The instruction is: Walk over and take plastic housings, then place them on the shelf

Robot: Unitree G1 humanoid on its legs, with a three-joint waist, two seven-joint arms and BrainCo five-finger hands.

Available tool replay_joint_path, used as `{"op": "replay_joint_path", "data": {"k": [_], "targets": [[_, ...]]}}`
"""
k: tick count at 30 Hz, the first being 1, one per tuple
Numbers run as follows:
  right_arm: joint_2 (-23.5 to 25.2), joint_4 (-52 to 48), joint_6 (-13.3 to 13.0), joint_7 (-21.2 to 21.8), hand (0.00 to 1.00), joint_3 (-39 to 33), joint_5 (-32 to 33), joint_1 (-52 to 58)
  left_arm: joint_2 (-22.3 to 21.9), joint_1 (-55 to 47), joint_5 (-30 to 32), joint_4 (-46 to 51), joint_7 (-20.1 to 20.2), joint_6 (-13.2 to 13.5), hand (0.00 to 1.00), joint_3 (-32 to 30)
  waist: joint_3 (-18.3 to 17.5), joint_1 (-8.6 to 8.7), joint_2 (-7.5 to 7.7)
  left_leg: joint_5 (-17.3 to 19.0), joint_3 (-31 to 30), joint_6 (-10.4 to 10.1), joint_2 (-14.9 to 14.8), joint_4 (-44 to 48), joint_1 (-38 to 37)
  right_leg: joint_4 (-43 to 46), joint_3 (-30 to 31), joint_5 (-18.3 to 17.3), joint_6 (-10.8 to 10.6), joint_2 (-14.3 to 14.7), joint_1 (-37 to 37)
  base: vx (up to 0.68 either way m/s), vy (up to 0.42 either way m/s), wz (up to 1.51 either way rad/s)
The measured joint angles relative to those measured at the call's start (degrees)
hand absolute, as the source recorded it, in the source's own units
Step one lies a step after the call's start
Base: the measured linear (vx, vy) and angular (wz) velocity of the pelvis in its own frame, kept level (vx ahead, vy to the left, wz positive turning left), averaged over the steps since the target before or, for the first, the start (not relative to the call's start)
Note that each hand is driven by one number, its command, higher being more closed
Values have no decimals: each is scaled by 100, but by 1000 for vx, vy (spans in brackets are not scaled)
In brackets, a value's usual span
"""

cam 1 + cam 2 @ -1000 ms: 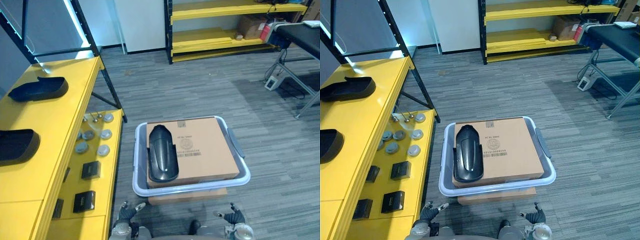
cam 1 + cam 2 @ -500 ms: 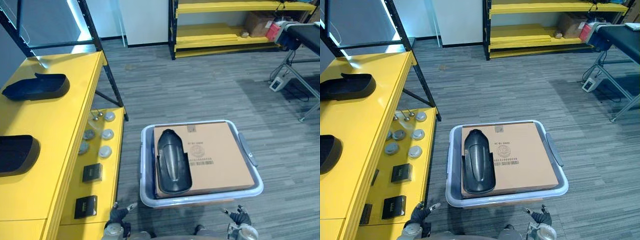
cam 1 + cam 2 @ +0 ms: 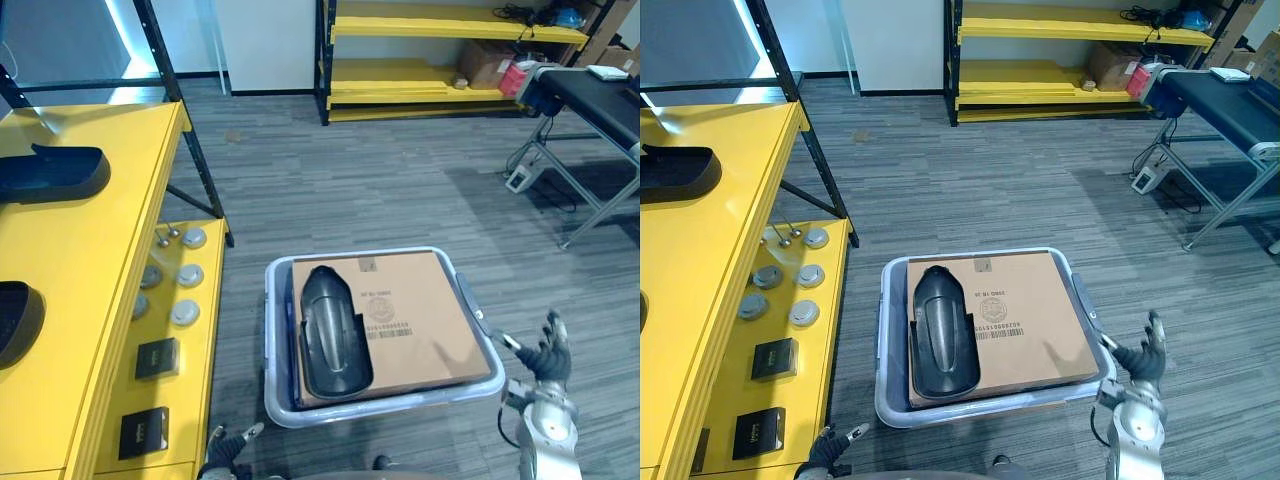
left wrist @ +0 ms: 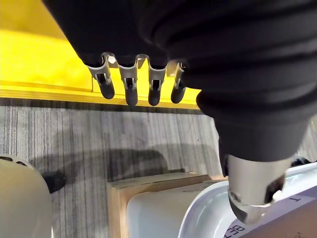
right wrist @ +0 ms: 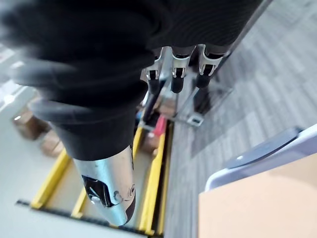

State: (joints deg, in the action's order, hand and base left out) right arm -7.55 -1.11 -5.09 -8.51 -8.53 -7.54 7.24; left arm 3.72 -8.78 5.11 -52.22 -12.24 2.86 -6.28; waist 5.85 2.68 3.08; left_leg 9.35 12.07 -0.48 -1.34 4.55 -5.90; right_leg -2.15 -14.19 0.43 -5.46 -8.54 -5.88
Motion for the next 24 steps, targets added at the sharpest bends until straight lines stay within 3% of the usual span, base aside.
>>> {"op": "replay_joint_path", "data": {"k": [4, 8, 11, 14, 21, 22, 24], "targets": [[-40, 456, -31, 135, 0, 409, -294, -441, 3, 5, 0, 52, 40, 24, 0, 0, 5, -51, 10, -135, -292, 13, 47, -70, 140, -17, -275, 0, 0, -30, 15, -36, -34, 40], [-103, 1520, 128, 149, 0, 777, -606, -1076, 7, 10, 0, 232, 92, 33, 0, 12, 31, -218, 51, -361, -497, -1, 77, -298, 301, -48, -470, 8, 7, -30, 150, -59, -42, 28], [-83, 2218, 240, 215, 0, 955, -790, -1347, 15, 27, -2, 244, 91, 30, 0, 20, 47, -227, 63, -512, -712, -4, 114, -457, 402, -107, -646, 34, 3, -35, 194, -41, -33, 30], [-58, 2814, 428, 221, 0, 950, -949, -1469, 21, 97, 3, 244, 84, 24, 0, 116, 75, -355, 57, -532, -776, 15, 148, -457, 439, -110, -741, 41, -8, -67, 190, -18, 6, 18], [328, 3895, 804, -53, 0, 599, -1556, -1808, 64, 214, 19, 424, 51, 17, 0, 235, 358, -352, 113, -667, -1153, 88, 290, -456, 624, -137, -1133, 101, -62, -181, 146, -19, 26, 30], [368, 4041, 819, -156, 100, 522, -1676, -1944, 82, 229, 20, 431, 42, 16, 0, 244, 389, -351, 126, -684, -1178, 103, 300, -456, 639, -152, -1159, 149, -25, -184, 144, -29, 37, 12], [384, 4168, 856, -197, 100, 434, -1799, -2055, 107, 267, 20, 441, -5, 16, 0, 354, 401, -360, 135, -708, -1202, 128, 326, -456, 676, -194, -1195, 201, -27, -199, 146, -43, 40, 12]]}}
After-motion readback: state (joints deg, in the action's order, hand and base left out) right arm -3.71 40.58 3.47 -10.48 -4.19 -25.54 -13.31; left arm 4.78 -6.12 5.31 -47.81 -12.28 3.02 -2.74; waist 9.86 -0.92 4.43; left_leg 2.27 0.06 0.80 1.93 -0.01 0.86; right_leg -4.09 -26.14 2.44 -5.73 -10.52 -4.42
